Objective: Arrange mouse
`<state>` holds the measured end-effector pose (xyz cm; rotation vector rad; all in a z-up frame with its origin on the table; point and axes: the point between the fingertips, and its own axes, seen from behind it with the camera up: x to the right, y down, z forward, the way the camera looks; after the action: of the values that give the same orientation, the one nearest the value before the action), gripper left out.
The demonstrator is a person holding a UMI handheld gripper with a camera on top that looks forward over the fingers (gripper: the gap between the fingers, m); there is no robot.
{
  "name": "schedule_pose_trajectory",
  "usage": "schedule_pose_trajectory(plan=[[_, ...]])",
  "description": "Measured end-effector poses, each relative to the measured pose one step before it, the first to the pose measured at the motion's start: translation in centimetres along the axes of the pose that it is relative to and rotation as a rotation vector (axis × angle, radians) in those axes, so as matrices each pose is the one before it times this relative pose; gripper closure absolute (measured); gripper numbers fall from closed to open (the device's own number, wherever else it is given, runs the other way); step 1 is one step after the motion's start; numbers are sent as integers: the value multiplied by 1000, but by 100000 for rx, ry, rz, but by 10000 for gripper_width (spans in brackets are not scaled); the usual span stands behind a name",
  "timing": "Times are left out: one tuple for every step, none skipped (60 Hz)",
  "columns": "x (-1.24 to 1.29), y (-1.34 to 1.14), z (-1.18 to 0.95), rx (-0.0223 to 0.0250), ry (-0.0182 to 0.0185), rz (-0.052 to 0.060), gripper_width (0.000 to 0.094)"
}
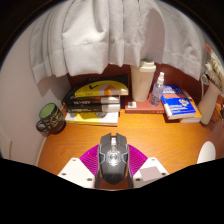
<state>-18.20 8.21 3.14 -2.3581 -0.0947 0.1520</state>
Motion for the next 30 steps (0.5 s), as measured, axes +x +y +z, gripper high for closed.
schedule_pose_trajectory(plan=[[398,-621,-685,1106,-185,-821,560],[437,-660,-738,1202,-218,-779,557],[472,-684,-787,1268,-239,-755,556],[523,-702,-813,1226,-151,-677,555],[578,-726,-805,1397,80,-569,555],[756,-744,-894,1330,133,-726,555],[793,-786,-929,1614,446,-932,554],[862,-788,-913,1623,522,-847,554],[912,-776,-933,1552,548,-713,554],[938,-741,-929,1491,468,-555,553],[929,-720,-931,1489,302,-556,553],[965,-687,-929,1454,238,-587,553],[1072,-673,-887,1449,404,-554,553],[1154,-626,-878,1363,642,-413,554],[1315,-518,-795,1861,702,-369,553],[1269,-576,-815,1399,923,-205,554],[1276,-567,-762,964,863,-156,554],[1306,-497,-725,1404,933,-151,556],[1343,-423,-678,1338,846,-29,556],[1333,-327,-596,1139,874,154,557],[1353,-222,-536,934,826,282,559],[1349,-146,-491,749,882,252,558],[1411,-14,-482,775,991,45,558],[1402,27,-303,375,1099,142,559],[1419,165,-300,632,1432,198,560],[1429,44,-176,-134,1183,238,559],[1349,234,-134,145,1349,474,559],[1259,307,-33,62,1197,763,560],[1152,421,14,-120,943,935,560],[1066,529,76,-366,669,1001,561]])
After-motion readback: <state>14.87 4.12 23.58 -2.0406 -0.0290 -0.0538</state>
